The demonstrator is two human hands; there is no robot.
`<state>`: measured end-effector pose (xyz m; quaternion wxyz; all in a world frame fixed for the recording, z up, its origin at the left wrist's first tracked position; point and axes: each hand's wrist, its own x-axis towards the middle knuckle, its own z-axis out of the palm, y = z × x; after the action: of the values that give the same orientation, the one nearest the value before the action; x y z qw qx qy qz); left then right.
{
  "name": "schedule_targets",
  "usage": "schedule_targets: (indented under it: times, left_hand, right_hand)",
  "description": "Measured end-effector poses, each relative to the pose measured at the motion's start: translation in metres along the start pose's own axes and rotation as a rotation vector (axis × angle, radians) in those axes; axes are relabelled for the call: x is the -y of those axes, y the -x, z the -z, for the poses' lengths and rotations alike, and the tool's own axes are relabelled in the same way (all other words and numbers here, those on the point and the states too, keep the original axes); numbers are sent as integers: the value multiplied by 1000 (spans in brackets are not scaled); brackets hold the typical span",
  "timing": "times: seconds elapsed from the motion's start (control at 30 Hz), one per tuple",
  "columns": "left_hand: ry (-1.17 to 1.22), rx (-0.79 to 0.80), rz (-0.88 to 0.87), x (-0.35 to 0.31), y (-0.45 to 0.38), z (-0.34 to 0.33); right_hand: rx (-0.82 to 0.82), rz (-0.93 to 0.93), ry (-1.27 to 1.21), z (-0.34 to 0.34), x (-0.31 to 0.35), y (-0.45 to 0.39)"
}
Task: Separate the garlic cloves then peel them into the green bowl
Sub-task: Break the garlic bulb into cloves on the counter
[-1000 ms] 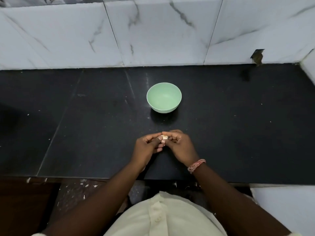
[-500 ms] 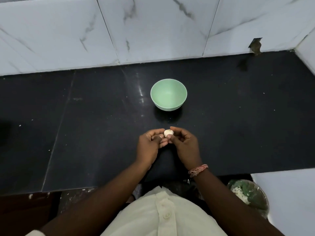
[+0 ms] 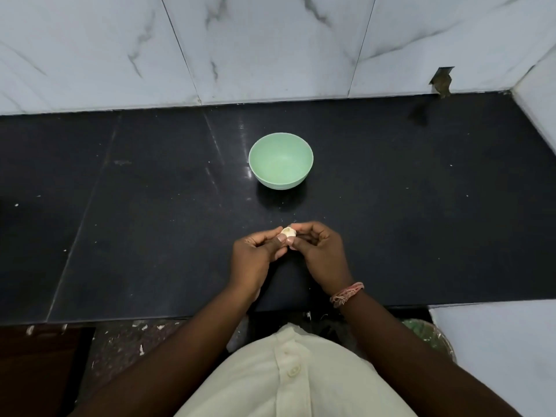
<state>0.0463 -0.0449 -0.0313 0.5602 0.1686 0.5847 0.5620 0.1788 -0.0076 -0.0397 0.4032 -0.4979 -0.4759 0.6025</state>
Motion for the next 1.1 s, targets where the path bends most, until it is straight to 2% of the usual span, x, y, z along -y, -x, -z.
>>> schedule_targets:
  times: [0.2,0.33,0.43,0.8,0.97,1.1]
  left_hand:
    - [-119,10,-73,-3,3,1]
    - [34,-9,54,-4,-3,2]
    - [21,-36,129,1,-10,0]
    - [-238,19,131,0,-38,-48]
    - [-236,46,123,5,-41,-52]
    - [-207,-6,73,2,-35,-42]
  right_hand:
    - [-41,-21,-79,-2,-3,7]
    - [-38,-90,-242,0,-1,4]
    - [-95,-145,-331,5,-1,0]
    - [-404,-153,-245,36,-1,-16]
    - [-436,-134,-161,37,-3,-15]
    - [-409,-73,-79,30,-4,-9]
